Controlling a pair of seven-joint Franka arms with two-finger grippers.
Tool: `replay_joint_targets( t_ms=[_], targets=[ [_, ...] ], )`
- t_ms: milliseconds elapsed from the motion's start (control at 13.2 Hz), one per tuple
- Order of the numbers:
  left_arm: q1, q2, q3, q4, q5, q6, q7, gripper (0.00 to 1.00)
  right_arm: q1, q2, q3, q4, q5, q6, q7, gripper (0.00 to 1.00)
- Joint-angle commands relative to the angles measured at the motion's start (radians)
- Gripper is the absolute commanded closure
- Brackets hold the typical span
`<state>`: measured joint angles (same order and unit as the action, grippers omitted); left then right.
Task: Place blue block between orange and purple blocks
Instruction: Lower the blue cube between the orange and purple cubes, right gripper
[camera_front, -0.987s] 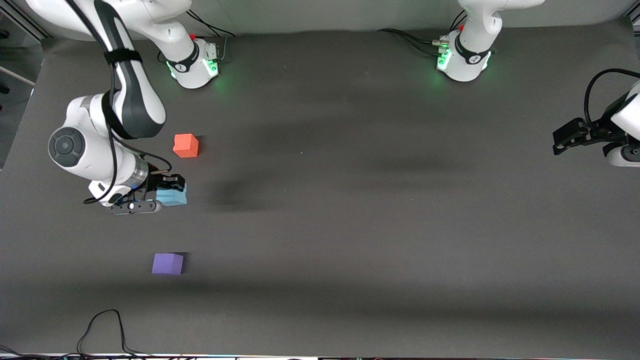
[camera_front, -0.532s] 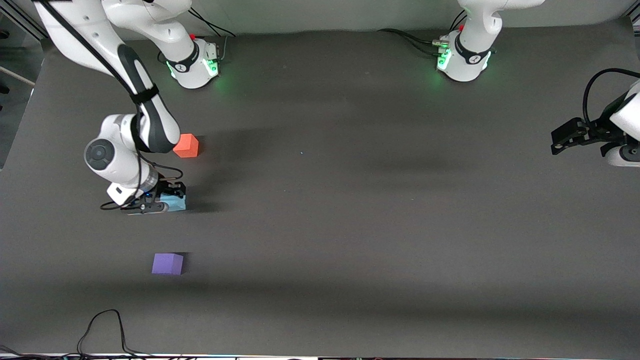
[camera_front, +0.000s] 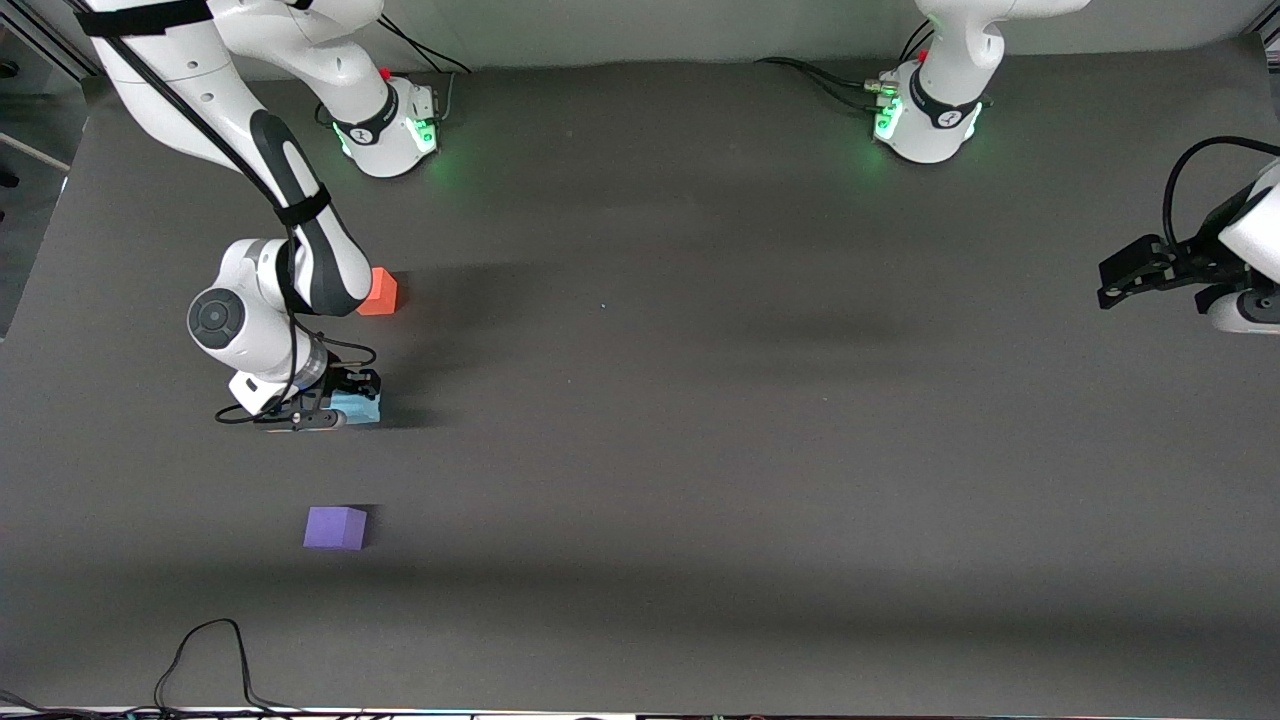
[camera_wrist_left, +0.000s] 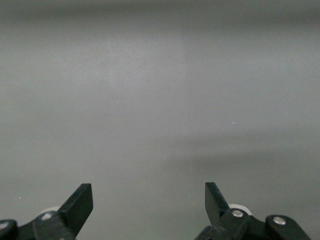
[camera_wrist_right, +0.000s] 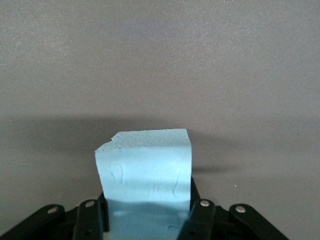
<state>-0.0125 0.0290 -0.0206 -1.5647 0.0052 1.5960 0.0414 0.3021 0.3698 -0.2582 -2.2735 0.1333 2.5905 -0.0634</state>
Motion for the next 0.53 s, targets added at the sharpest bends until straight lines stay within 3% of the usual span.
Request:
replay_joint_targets(
  t_ms=[0, 152, 456],
  targets=[
    [-0.012, -0.018, 0.013, -0.018, -0.022, -0.017, -0.001, 0.00, 0.009, -0.014, -0.009, -0.003, 0.034, 0.002, -0.027, 0.00],
    [-0.012, -0.018, 0.014, -0.021, -0.025, -0.024, -0.003, 0.00, 0.011, -0.049, -0.009, -0.001, 0.054, -0.038, -0.027, 0.00],
    [-0.012, -0.018, 0.015, -0.020, -0.024, -0.048, 0.002, 0.00, 0.012, -0.211, 0.004, 0.066, 0.052, -0.266, -0.021, 0.00]
  ],
)
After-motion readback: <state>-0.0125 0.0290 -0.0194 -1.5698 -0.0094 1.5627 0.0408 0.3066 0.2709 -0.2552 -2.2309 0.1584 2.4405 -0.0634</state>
